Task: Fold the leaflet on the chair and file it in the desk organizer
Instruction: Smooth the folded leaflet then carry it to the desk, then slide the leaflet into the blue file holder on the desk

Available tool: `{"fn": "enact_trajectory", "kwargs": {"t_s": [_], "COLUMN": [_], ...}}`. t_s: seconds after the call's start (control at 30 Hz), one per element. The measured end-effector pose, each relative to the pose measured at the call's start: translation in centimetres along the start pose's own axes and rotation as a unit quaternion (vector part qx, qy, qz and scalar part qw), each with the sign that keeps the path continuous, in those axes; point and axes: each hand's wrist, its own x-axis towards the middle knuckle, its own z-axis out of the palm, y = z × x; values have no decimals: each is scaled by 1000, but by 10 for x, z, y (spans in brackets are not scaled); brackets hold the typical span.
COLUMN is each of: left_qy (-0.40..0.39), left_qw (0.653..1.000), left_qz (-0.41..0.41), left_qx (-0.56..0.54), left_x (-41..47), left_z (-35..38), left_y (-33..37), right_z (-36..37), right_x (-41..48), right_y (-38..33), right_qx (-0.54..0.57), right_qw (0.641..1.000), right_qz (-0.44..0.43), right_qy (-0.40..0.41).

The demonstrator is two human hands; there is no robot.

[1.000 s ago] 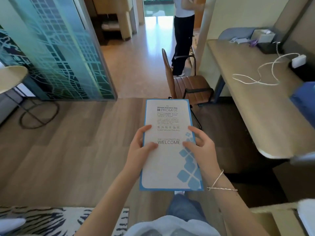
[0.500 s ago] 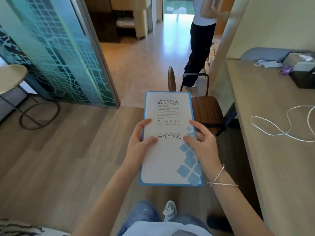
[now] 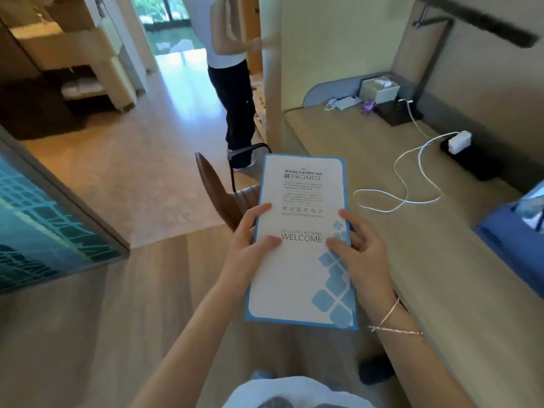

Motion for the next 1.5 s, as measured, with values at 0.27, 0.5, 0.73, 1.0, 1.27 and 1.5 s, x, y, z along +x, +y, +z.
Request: {"fn": "enact_trajectory", "kwargs": {"t_s": [0.27, 0.5, 0.73, 1.0, 1.27, 1.5], "left_qy": [-255, -390, -427, -443, -463, -471], "left_qw": [967, 920, 902, 888, 878, 872], "left_qz": [-3, 1, -23, -69, -57, -48], "left_qx": [-10, 34, 63, 105, 110, 126], "left_x": [40, 20, 17, 31, 58, 77], "left_z": [121, 194, 195, 201, 287, 377], "left_y": [4, -4, -20, -50, -59, -60], "right_z": [-95, -139, -129, -132, -204, -283], "right_x": [-31, -88, -111, -105, -67, -32], "right_y": [-23, -31, -18, 7, 3, -18], "right_qx": [-12, -11, 14, 45, 49, 54], "right_qw": [969, 915, 903, 893, 889, 882], "right_qz": [-67, -87, -59, -9, -14, -25], "right_qy": [237, 393, 425, 448, 455, 467]}}
